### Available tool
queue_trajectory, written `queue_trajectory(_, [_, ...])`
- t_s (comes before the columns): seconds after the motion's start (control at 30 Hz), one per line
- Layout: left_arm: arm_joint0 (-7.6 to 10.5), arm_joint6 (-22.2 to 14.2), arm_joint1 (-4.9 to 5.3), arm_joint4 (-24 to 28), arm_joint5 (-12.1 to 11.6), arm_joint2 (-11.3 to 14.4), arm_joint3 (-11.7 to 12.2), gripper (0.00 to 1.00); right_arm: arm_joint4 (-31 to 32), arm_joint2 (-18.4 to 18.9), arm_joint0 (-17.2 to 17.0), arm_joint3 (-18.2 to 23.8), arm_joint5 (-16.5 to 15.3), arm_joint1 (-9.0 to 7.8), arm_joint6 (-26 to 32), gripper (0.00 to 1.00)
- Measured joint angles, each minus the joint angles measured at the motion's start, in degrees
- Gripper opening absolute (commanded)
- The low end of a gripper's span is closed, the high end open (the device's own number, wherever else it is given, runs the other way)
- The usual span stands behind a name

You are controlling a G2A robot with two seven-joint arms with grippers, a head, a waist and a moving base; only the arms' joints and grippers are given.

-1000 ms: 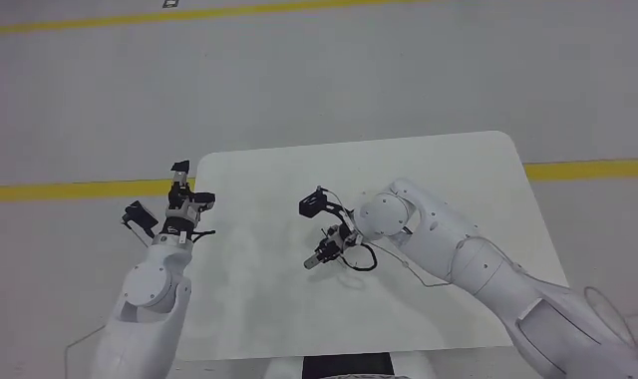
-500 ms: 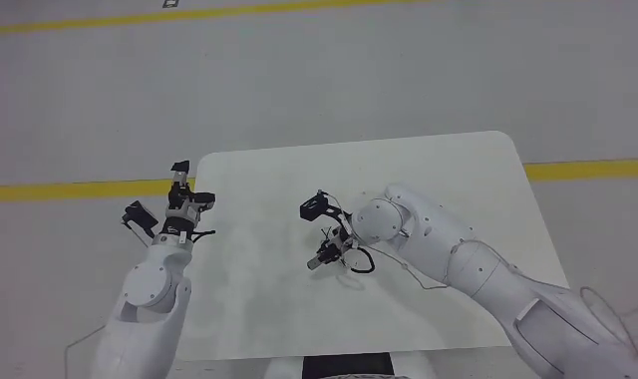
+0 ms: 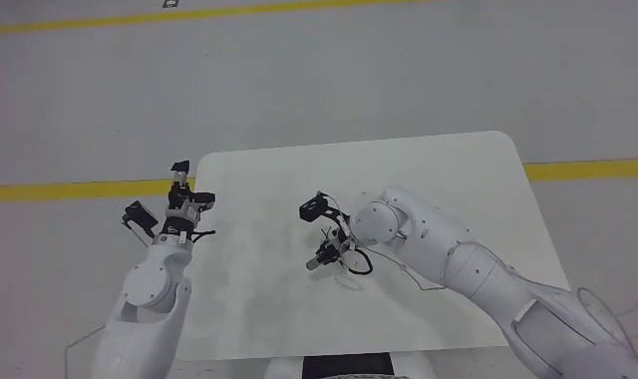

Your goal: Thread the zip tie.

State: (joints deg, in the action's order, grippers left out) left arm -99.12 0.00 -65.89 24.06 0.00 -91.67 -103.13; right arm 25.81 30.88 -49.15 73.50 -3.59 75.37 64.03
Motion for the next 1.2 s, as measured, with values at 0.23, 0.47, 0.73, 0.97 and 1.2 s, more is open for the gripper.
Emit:
queue_trajectory(0.23, [0.00, 0.0, 0.00, 0.0, 0.0, 0.0, 0.0, 1.00, -0.8, 1.4, -0.6, -0.3, -1.0, -0.31, 0.0, 0.51])
queue_trajectory(0.47, [0.00, 0.0, 0.00, 0.0, 0.0, 0.0, 0.0, 1.00, 1.2, 1.9, -1.0, 0.2, 0.1, -0.55, 0.4, 0.32])
queue_trajectory(0.73, [0.00, 0.0, 0.00, 0.0, 0.0, 0.0, 0.0, 1.00, 2.0, 1.9, -1.2, -0.2, 0.6, -0.35, 0.2, 0.24])
queue_trajectory(0.97, [0.00, 0.0, 0.00, 0.0, 0.0, 0.0, 0.0, 1.00, 4.2, 1.4, -0.8, -0.2, 2.4, -0.02, 0.3, 0.22])
queue_trajectory(1.2, [0.00, 0.0, 0.00, 0.0, 0.0, 0.0, 0.0, 1.00, 6.5, 1.3, -0.9, 0.4, 4.5, 0.16, 0.3, 0.21])
